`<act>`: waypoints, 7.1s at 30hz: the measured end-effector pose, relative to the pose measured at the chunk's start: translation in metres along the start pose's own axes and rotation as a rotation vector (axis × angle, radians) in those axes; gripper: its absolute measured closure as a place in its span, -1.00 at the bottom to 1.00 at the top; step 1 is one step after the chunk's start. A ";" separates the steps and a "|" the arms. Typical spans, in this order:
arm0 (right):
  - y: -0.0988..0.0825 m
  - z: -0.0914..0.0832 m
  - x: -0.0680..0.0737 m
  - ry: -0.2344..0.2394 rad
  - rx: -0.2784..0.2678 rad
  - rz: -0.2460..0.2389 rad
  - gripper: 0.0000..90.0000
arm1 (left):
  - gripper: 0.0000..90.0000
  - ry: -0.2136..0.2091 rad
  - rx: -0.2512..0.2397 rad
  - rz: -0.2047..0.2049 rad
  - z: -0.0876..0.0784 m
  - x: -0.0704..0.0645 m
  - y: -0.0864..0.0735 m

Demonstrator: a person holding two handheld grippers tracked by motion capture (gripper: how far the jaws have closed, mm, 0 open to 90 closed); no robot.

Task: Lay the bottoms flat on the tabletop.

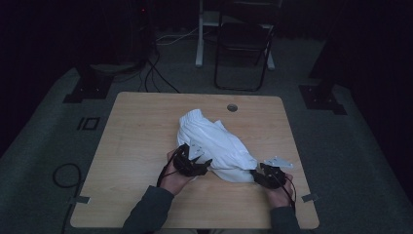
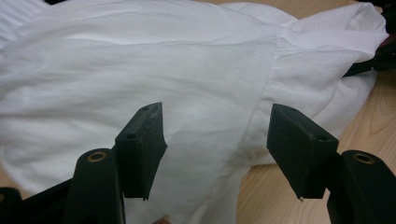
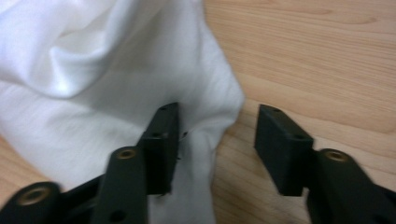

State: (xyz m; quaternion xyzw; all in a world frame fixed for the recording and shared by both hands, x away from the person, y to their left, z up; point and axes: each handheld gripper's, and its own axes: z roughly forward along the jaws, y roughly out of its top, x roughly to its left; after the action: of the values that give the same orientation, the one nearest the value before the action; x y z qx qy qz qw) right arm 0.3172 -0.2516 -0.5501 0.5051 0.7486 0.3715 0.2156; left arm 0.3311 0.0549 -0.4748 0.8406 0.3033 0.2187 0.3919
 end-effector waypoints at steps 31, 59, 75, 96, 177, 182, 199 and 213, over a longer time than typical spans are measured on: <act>-0.004 -0.001 0.001 0.017 -0.015 -0.007 0.36 | 0.91 0.037 0.057 -0.042 0.004 0.017 -0.007; -0.004 -0.001 0.001 0.014 -0.017 -0.016 0.36 | 0.91 0.131 0.024 -0.173 -0.043 0.066 -0.041; -0.004 -0.001 0.002 0.011 -0.018 -0.021 0.36 | 0.86 0.187 0.033 -0.239 -0.061 0.088 -0.068; -0.004 -0.001 0.002 0.009 -0.018 -0.022 0.36 | 0.63 0.280 0.006 -0.382 -0.110 0.116 -0.118; 0.027 -0.035 -0.003 -0.114 -0.089 -0.022 0.38 | 0.01 0.302 -0.029 -0.446 -0.099 0.130 -0.081; 0.056 -0.032 0.028 -0.052 -0.137 -0.099 0.23 | -0.08 0.249 -0.006 -0.385 -0.072 0.115 -0.059; 0.110 0.032 0.061 0.057 -0.049 -0.111 -0.35 | -0.05 0.202 0.140 -0.387 0.006 0.097 -0.053; 0.108 0.033 0.067 0.050 0.008 -0.161 0.94 | 0.93 0.180 0.058 -0.343 -0.023 0.085 -0.045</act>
State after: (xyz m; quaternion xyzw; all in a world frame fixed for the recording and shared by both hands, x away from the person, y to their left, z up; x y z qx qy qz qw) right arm 0.3785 -0.1562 -0.4842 0.4347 0.7934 0.3626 0.2239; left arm 0.3627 0.1481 -0.4857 0.7645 0.4821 0.2141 0.3705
